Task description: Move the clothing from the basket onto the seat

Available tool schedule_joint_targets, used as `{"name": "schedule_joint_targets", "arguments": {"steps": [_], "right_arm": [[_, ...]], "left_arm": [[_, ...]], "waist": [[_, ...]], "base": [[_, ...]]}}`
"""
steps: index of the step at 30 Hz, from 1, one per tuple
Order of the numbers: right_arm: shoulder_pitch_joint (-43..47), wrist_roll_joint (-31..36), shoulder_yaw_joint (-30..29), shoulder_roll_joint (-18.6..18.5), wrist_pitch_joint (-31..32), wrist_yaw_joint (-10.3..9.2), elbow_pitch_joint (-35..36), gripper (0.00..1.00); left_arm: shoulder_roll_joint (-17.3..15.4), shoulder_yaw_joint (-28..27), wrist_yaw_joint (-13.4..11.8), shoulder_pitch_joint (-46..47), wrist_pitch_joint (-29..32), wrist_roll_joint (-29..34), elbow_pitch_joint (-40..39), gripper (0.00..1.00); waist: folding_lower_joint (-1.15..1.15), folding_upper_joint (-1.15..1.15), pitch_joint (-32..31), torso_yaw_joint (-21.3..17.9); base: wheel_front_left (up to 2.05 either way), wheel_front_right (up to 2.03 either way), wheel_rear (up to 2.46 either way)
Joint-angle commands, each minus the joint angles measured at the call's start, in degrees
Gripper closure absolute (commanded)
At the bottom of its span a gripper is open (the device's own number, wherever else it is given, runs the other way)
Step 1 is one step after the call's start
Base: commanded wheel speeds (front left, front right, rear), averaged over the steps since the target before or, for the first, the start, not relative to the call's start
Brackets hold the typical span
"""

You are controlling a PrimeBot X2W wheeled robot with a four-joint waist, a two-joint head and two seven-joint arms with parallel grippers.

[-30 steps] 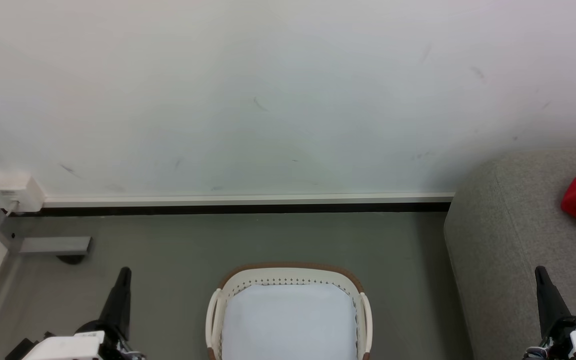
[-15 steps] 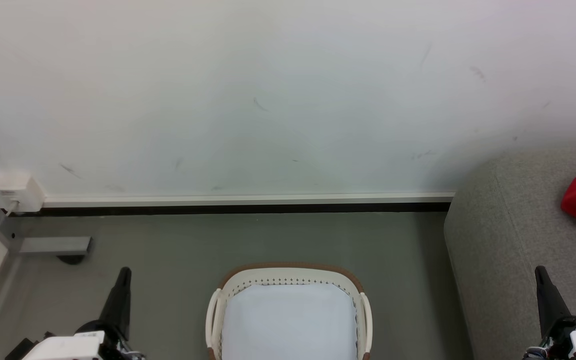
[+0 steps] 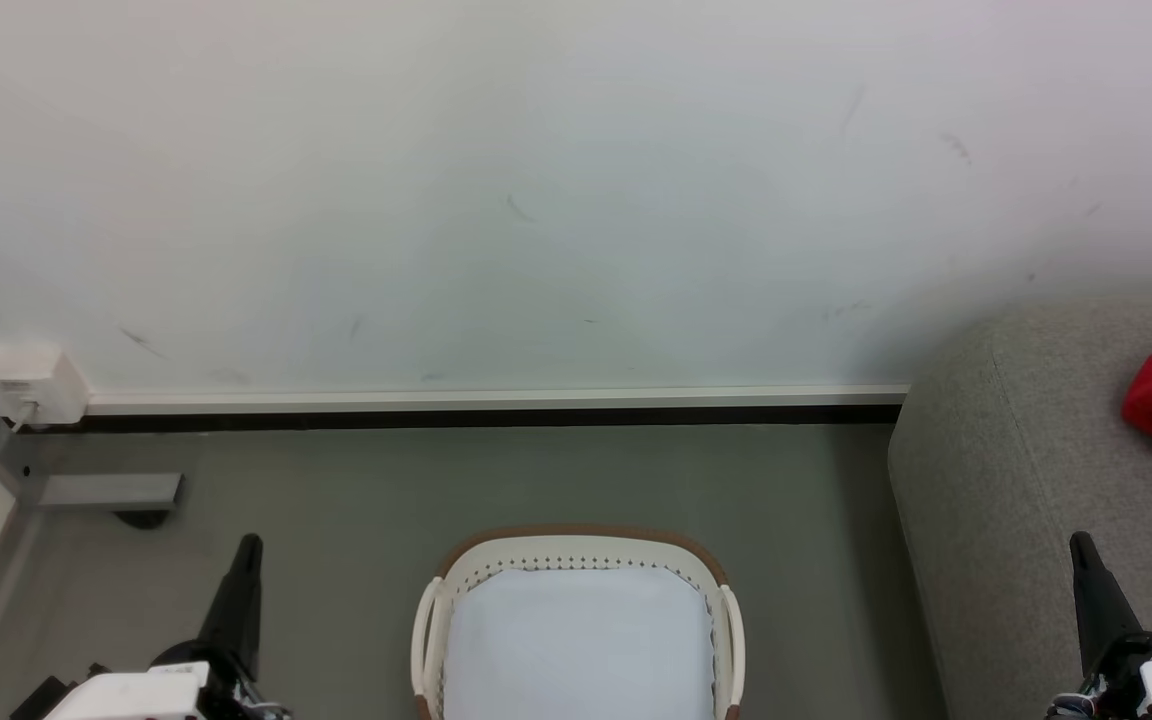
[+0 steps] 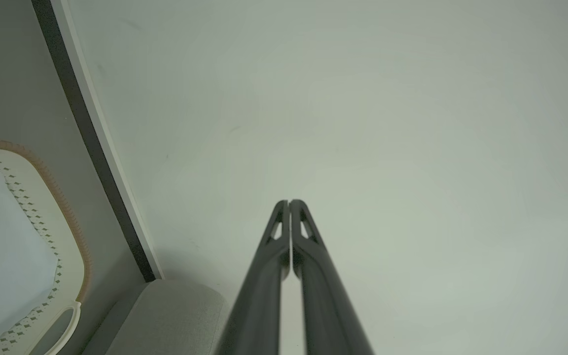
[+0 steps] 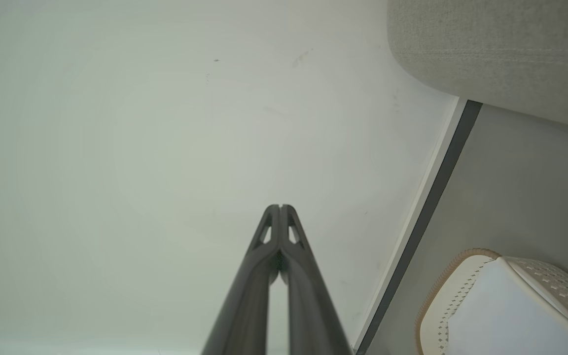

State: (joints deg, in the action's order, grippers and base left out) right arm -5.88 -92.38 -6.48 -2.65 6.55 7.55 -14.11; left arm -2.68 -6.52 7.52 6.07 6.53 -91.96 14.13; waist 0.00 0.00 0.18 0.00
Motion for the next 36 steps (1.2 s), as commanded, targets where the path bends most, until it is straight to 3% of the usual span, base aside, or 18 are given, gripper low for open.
{"name": "schedule_joint_targets", "arguments": {"steps": [1,36], "right_arm": [[-0.7,-0.1,-0.2,-0.4,0.1,-0.12,0.3,1.00],[-0.7,-0.1,-0.2,-0.4,0.1,-0.12,0.3,1.00]], "left_arm": [[-0.4,-0.1,0.1,0.4,0.2,-0.8,-0.2,1.00],[-0.4,-0.1,0.1,0.4,0.2,-0.8,-0.2,1.00]], "waist": [[0.00,0.00,0.0,0.0],[0.00,0.00,0.0,0.0]], "base": [[0.00,0.00,0.00],[0.00,0.00,0.00]]}}
